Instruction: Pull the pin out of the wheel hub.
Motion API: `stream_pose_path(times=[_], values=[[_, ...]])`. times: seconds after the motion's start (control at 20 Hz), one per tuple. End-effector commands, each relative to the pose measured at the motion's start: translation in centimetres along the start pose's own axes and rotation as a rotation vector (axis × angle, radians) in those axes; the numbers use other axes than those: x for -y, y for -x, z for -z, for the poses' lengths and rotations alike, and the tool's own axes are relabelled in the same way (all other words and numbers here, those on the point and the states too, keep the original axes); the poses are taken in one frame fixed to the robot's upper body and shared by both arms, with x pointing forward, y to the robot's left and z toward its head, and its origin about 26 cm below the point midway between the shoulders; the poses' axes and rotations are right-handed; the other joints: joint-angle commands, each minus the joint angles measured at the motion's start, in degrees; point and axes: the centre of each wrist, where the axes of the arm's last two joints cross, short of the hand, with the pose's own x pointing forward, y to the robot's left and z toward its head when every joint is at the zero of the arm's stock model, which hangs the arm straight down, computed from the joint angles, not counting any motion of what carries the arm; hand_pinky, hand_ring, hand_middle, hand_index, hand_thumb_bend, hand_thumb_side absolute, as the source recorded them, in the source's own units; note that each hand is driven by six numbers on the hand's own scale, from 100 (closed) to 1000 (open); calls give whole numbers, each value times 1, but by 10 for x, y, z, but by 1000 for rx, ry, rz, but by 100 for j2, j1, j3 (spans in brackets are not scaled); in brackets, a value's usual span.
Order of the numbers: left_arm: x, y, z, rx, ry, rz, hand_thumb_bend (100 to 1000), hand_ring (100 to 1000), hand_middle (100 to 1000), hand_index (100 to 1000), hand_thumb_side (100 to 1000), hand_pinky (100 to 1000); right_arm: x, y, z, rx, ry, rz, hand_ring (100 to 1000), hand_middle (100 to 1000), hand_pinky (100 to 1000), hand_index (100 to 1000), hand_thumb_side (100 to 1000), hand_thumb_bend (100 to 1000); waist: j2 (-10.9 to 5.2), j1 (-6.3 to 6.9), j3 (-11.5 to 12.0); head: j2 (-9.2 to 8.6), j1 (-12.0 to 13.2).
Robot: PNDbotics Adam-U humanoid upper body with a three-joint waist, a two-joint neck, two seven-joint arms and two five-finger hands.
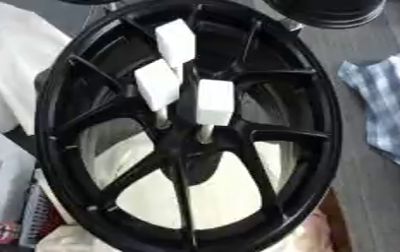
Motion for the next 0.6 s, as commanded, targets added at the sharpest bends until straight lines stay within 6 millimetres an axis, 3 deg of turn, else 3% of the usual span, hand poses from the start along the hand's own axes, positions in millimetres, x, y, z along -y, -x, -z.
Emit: stream_pose_path(times=[0.05,0.3,0.6], values=[[-16,-7,13,74,142,97,100,716,660,777,469,757,6,-3,1,8,-15,-36,599,655,687,841,554,100,-169,50,8,8,-14],[-28,-13,30,118,336,209,100,726,663,778,309,770,6,-2,-1,2,-24,-51,599,655,689,841,552,100,-183,80,-1,1,-59],[-42,-27,62,219,586,381,100,741,672,781,249,787,5,-2,-4,-4,-40,-64,598,653,689,839,550,100,-200,99,-28,-12,-62]])
